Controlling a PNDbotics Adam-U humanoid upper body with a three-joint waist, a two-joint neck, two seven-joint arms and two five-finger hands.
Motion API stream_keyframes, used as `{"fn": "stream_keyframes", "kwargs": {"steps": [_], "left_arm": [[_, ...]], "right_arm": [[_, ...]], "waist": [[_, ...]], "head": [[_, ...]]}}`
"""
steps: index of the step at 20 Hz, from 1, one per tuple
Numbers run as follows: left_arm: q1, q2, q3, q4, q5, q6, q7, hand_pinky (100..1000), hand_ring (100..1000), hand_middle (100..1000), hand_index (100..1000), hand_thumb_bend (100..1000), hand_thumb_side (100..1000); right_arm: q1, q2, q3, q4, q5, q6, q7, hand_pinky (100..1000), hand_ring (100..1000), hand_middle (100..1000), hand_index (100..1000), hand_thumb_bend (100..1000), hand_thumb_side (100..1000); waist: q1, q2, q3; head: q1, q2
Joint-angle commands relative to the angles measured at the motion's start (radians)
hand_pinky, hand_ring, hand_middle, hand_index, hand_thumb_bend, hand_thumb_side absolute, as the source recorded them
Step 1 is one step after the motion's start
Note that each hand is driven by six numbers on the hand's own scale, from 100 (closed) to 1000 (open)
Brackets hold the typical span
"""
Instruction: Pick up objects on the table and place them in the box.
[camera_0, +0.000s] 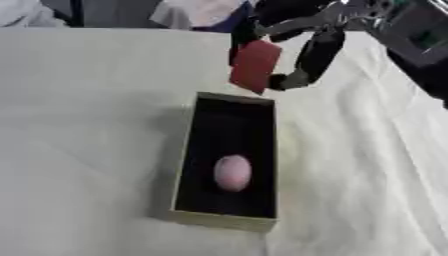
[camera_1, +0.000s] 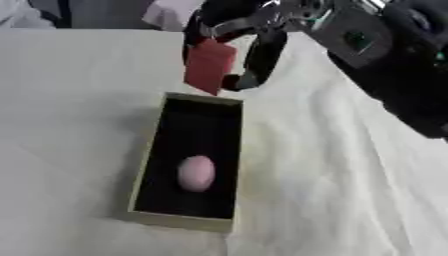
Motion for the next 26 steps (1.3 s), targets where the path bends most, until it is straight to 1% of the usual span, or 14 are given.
{"fn": "stream_keyframes", "kwargs": {"steps": [1,6,10,17,26], "left_arm": [[-0.009,0.028,0.003,-0.015,0.001,-0.002,-0.003,750,846,798,924,315,1000],[-0.008,0.029,0.002,-0.014,0.002,-0.003,-0.004,750,846,798,924,317,1000],[-0.006,0.026,0.002,-0.013,0.003,-0.002,-0.005,750,846,798,923,317,1000],[-0.006,0.02,0.001,-0.012,0.004,-0.002,-0.006,749,847,798,923,317,1000],[-0.009,0.013,0.001,-0.013,0.004,-0.001,-0.008,748,847,798,922,316,1000]], "right_arm": [[-0.025,-0.006,0.003,-0.035,-0.026,-0.008,0.033,706,676,645,798,100,100],[-0.028,0.001,0.03,-0.056,-0.06,0.001,0.042,705,675,647,798,100,107],[-0.036,0.014,0.048,-0.053,-0.049,0.001,0.042,704,682,656,802,100,128],[-0.039,0.056,0.059,0.037,-0.002,0.0,0.042,703,680,655,802,100,153],[-0.031,0.108,0.071,0.139,0.033,-0.029,0.042,700,676,651,800,100,164]], "waist": [[0.003,-0.023,-0.001],[0.002,-0.031,-0.003],[0.002,-0.032,-0.003],[0.006,-0.023,0.002],[0.014,-0.01,0.011]], "head": [[0.004,0.01],[0.004,0.016],[0.002,0.016],[0.0,0.013],[-0.01,0.007]]}}
